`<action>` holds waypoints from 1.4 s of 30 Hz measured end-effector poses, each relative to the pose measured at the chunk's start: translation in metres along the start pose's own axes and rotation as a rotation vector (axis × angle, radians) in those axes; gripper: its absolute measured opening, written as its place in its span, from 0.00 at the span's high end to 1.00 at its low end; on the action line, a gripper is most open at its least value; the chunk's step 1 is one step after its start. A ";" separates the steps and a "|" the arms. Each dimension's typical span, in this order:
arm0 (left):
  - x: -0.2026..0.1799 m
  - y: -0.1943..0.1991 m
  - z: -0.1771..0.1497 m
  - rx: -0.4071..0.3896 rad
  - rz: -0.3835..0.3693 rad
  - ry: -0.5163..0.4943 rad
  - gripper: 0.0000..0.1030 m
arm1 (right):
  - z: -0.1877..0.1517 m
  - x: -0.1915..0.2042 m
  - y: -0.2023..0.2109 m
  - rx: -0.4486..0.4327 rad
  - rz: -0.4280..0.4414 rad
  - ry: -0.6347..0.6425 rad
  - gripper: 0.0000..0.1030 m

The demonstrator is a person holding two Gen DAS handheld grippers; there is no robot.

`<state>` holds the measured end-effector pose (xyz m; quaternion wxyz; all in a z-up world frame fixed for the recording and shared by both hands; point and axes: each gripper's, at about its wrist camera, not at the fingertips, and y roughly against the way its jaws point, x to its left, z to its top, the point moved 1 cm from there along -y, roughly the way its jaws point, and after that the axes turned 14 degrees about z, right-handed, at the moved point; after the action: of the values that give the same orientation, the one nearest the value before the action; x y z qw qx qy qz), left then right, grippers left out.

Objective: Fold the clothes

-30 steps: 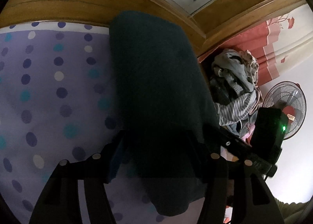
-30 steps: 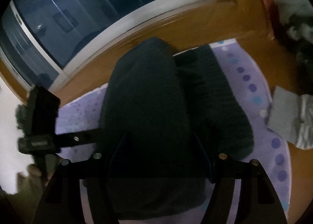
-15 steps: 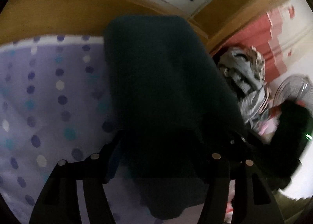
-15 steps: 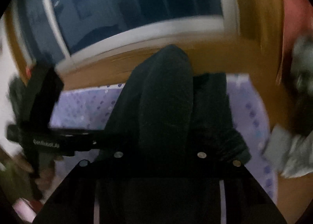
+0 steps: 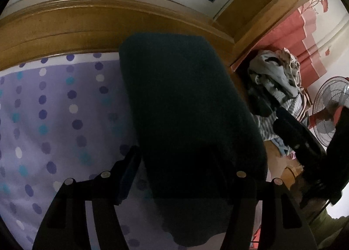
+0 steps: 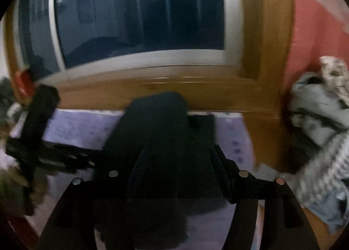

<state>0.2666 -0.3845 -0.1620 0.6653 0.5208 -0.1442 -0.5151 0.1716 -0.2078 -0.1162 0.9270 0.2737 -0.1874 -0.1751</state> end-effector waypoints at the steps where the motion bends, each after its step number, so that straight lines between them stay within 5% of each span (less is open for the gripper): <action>1: 0.000 0.000 0.001 0.000 -0.001 0.003 0.39 | 0.003 0.000 -0.006 0.007 0.039 -0.004 0.41; 3: 0.001 -0.001 0.003 0.001 -0.004 0.010 0.39 | 0.004 0.003 -0.033 0.052 0.079 0.018 0.41; 6: 0.001 -0.003 0.007 0.004 -0.005 0.016 0.39 | -0.007 -0.009 -0.074 0.165 0.006 0.029 0.38; 10: -0.002 0.000 0.012 -0.010 0.013 0.003 0.39 | -0.013 -0.038 -0.068 0.151 0.094 -0.125 0.32; 14: 0.004 0.005 0.017 -0.027 0.028 -0.003 0.39 | -0.013 -0.039 -0.049 0.138 0.071 -0.148 0.30; 20: 0.010 -0.009 0.027 0.053 -0.039 -0.020 0.39 | -0.013 -0.042 -0.021 0.105 0.065 -0.213 0.27; 27: 0.004 -0.011 0.025 0.071 -0.067 -0.060 0.38 | -0.016 -0.057 -0.003 0.058 0.067 -0.394 0.26; 37: 0.011 -0.016 0.018 0.067 -0.098 -0.019 0.37 | 0.021 -0.027 -0.076 0.132 0.120 -0.071 0.27; 42: 0.006 -0.016 0.016 0.046 -0.076 -0.027 0.36 | 0.011 -0.033 -0.096 0.183 0.172 -0.132 0.35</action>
<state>0.2490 -0.3969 -0.1710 0.6310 0.5342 -0.1450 -0.5435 0.1165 -0.2745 -0.1710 0.8955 0.3276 -0.2859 -0.0947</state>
